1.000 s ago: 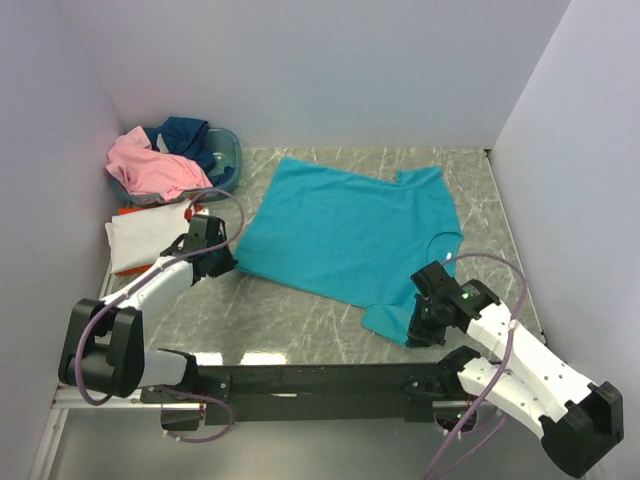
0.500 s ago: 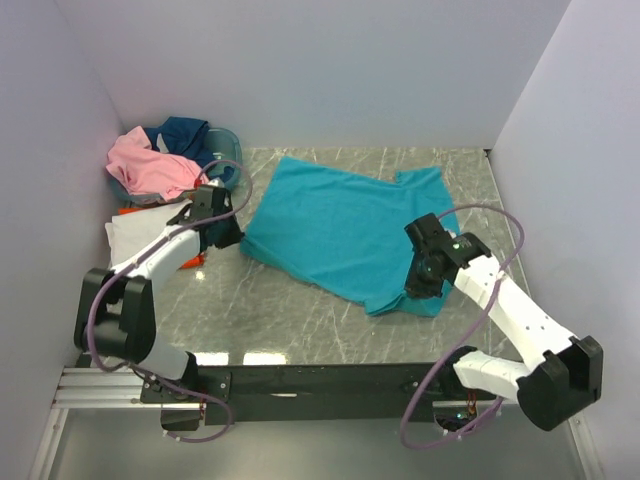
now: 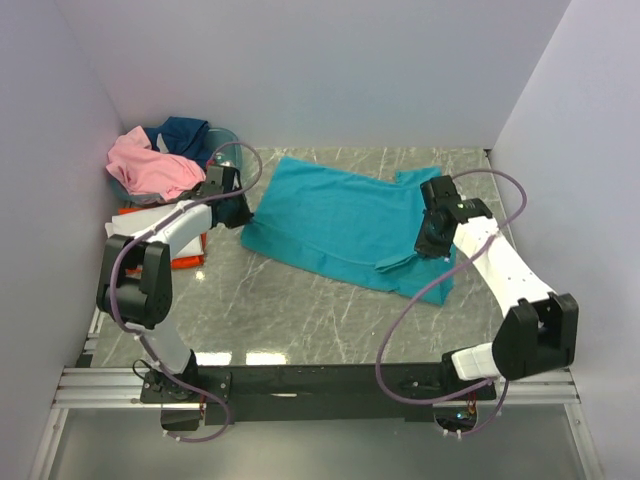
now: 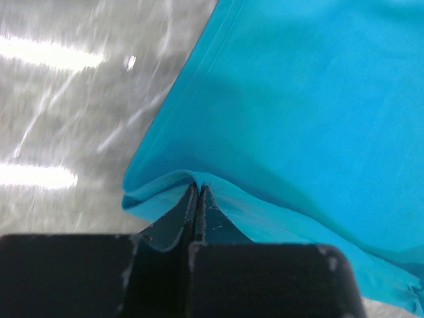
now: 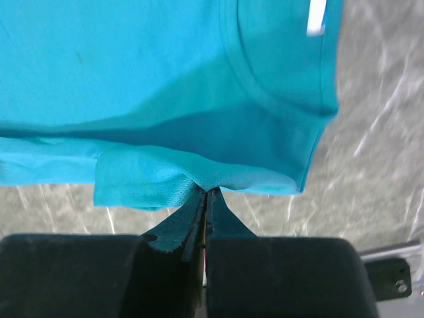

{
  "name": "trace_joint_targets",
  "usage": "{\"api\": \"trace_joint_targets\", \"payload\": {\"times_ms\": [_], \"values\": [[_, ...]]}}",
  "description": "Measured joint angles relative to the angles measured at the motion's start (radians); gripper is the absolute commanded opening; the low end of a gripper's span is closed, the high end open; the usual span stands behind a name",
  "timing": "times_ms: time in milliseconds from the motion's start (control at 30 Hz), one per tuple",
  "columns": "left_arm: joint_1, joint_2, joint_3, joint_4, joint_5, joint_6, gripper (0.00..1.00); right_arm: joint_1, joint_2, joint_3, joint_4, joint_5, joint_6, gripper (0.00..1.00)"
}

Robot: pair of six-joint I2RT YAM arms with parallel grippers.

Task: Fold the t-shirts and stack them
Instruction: Fold the tshirt

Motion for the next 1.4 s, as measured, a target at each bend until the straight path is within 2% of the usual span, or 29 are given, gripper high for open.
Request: {"api": "trace_joint_targets", "payload": {"times_ms": [300,600,833,933,967,1000,1033,1067,1100,1133,1167,1233,1400], "values": [[0.005,0.109,0.146,0.009,0.017,0.005,0.00,-0.057,0.125,0.130,0.036,0.016,-0.071,0.00],[0.008,0.226,0.239,0.007,0.019,0.023,0.00,-0.072,0.242,0.151,0.064,0.017,-0.112,0.00],[0.008,0.243,0.264,0.006,0.016,0.027,0.00,-0.076,0.328,0.193,0.080,0.010,-0.123,0.00],[0.008,0.247,0.285,0.004,0.016,0.029,0.07,-0.077,0.359,0.231,0.086,0.007,-0.123,0.00],[0.008,0.250,0.295,0.003,0.016,0.031,0.13,-0.078,0.367,0.243,0.087,0.007,-0.124,0.00],[0.008,0.256,0.309,0.002,0.016,0.037,0.29,-0.079,0.379,0.261,0.088,0.007,-0.124,0.02],[0.008,0.261,0.321,0.000,0.015,0.044,0.38,-0.080,0.395,0.280,0.088,0.007,-0.124,0.11],[0.008,0.267,0.336,-0.002,0.015,0.047,0.46,-0.082,0.412,0.301,0.089,0.006,-0.125,0.38],[0.008,0.274,0.348,-0.002,0.014,0.050,0.57,-0.084,0.428,0.321,0.086,0.005,-0.123,0.50],[0.008,0.278,0.360,-0.003,0.011,0.055,0.61,-0.087,0.456,0.359,0.078,0.006,-0.130,0.61],[0.008,0.280,0.371,-0.005,0.007,0.055,0.66,-0.089,0.480,0.396,0.074,0.007,-0.135,0.64],[0.008,0.280,0.385,-0.013,-0.004,0.053,0.68,-0.092,0.513,0.454,0.073,0.008,-0.144,0.68],[0.008,0.259,0.385,-0.002,-0.014,0.050,0.72,-0.097,0.503,0.479,0.078,0.005,-0.142,0.68]]}}
